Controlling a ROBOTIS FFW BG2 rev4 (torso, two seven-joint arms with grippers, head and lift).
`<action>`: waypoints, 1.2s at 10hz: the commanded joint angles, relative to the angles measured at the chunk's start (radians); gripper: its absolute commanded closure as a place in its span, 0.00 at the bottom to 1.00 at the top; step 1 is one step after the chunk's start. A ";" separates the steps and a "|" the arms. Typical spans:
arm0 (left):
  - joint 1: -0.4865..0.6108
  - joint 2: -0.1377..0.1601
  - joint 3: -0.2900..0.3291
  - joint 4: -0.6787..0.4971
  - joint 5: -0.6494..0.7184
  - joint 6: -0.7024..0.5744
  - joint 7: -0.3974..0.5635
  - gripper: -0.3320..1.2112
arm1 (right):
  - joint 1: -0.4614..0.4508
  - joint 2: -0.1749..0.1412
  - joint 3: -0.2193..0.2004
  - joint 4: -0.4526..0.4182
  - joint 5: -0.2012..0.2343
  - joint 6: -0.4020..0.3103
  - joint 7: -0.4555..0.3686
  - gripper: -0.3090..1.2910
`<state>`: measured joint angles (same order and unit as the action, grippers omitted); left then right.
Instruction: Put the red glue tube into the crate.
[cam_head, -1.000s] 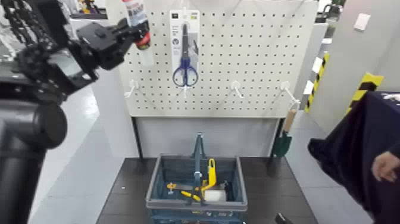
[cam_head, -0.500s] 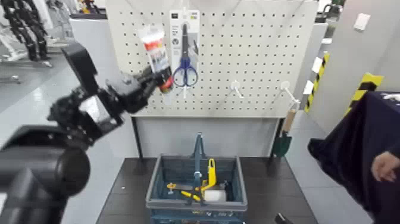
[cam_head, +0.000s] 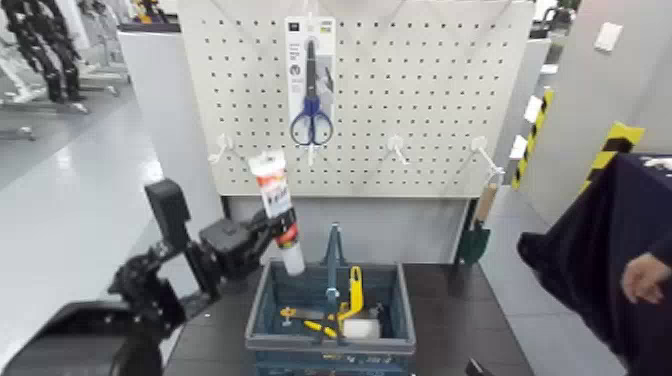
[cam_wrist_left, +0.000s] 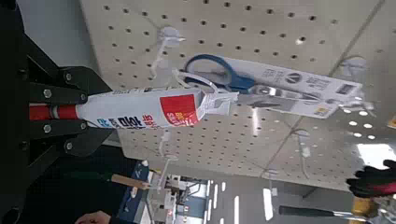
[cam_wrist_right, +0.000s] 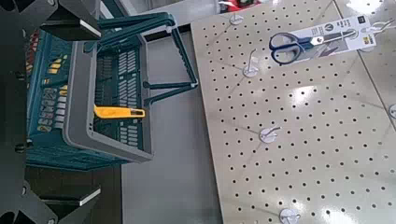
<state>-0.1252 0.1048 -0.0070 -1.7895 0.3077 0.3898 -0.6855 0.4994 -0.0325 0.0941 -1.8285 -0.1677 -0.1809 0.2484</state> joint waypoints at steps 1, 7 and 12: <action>0.036 0.004 0.006 0.082 -0.004 0.007 -0.014 0.98 | -0.001 -0.003 -0.001 0.002 -0.004 0.000 0.000 0.28; 0.021 0.007 0.018 0.329 -0.005 -0.054 -0.048 0.98 | -0.002 -0.001 0.001 0.003 -0.006 0.001 0.002 0.28; -0.039 0.012 0.012 0.403 -0.021 -0.101 -0.060 0.98 | -0.004 -0.004 0.003 0.003 -0.006 0.003 0.006 0.28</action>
<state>-0.1630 0.1154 0.0023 -1.3875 0.2889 0.2871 -0.7466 0.4949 -0.0369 0.0966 -1.8250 -0.1730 -0.1779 0.2547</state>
